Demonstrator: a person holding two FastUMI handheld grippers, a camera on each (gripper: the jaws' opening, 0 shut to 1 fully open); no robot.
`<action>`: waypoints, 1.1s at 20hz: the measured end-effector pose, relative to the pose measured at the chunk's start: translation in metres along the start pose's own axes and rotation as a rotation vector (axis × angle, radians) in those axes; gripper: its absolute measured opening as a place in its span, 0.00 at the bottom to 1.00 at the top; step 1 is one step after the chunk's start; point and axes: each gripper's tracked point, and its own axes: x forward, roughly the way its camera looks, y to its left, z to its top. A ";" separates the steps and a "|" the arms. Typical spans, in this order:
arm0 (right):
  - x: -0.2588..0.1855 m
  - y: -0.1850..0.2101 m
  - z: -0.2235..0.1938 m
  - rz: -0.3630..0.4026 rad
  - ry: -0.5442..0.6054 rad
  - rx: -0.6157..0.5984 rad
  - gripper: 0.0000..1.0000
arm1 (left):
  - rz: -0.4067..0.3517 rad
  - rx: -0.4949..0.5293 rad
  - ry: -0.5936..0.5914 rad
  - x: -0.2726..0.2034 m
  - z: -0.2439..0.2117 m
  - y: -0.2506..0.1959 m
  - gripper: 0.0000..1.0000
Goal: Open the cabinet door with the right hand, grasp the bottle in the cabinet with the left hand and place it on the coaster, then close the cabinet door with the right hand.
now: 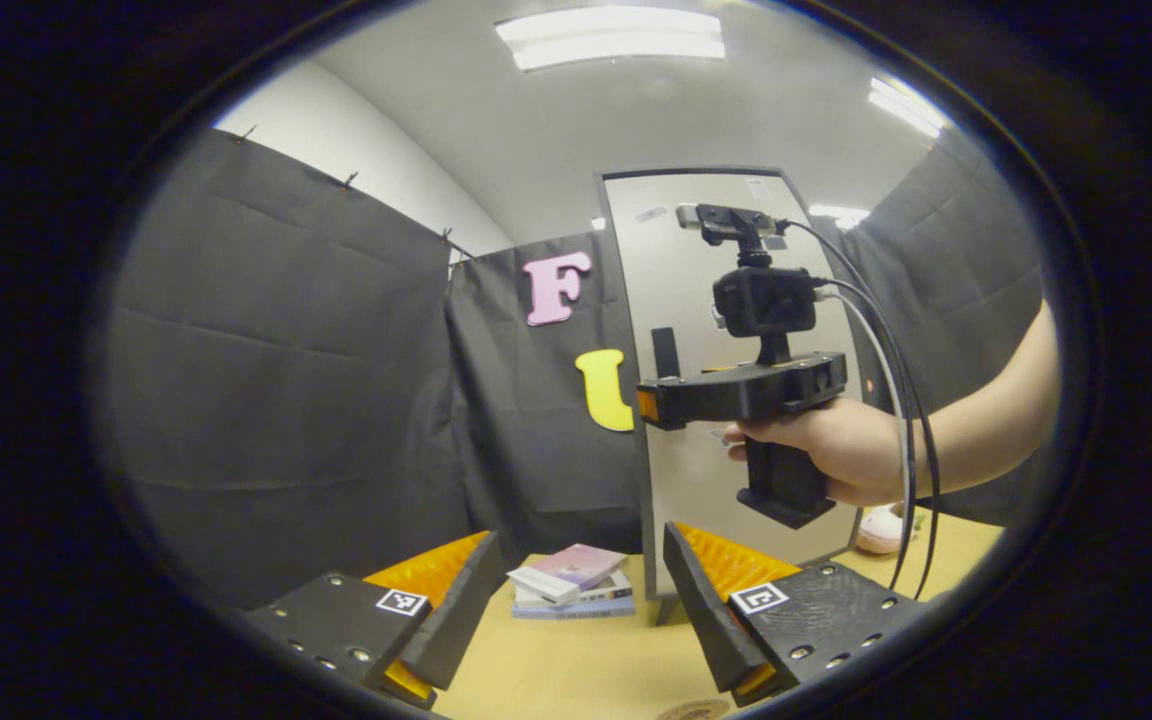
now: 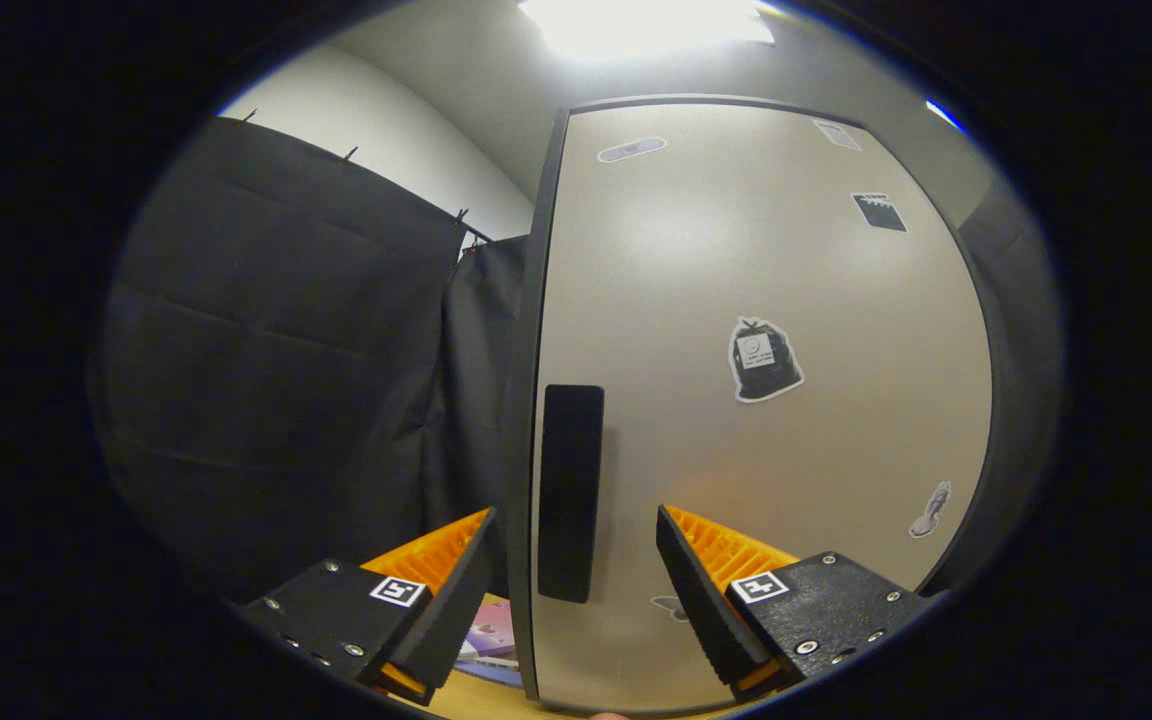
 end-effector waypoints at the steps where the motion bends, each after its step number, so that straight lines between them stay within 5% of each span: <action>1: 0.003 -0.001 -0.005 -0.011 0.019 -0.003 0.95 | 0.011 -0.021 0.011 0.002 -0.004 0.004 0.95; 4: 0.011 -0.005 -0.011 -0.037 0.055 0.022 0.89 | -0.003 -0.064 0.029 0.007 -0.012 0.003 0.94; 6: 0.015 0.006 -0.012 0.017 0.070 0.035 0.69 | -0.015 -0.057 0.028 0.005 -0.012 0.002 0.96; 7: 0.014 0.008 -0.013 0.027 0.081 0.017 0.49 | -0.027 -0.052 0.032 0.005 -0.014 0.000 0.94; 9: 0.012 0.007 -0.014 0.038 0.101 -0.044 0.36 | -0.060 -0.061 0.048 0.003 -0.017 -0.004 0.96; 10: 0.013 0.008 -0.014 0.050 0.105 -0.050 0.36 | -0.061 -0.071 0.047 0.001 -0.015 -0.005 0.91; 16: 0.008 0.009 -0.015 0.129 0.131 -0.048 0.22 | -0.098 -0.080 0.037 -0.002 -0.015 -0.021 0.96; 22: -0.009 0.013 -0.012 0.198 0.144 -0.039 0.20 | -0.132 -0.086 0.049 -0.009 -0.015 -0.025 0.94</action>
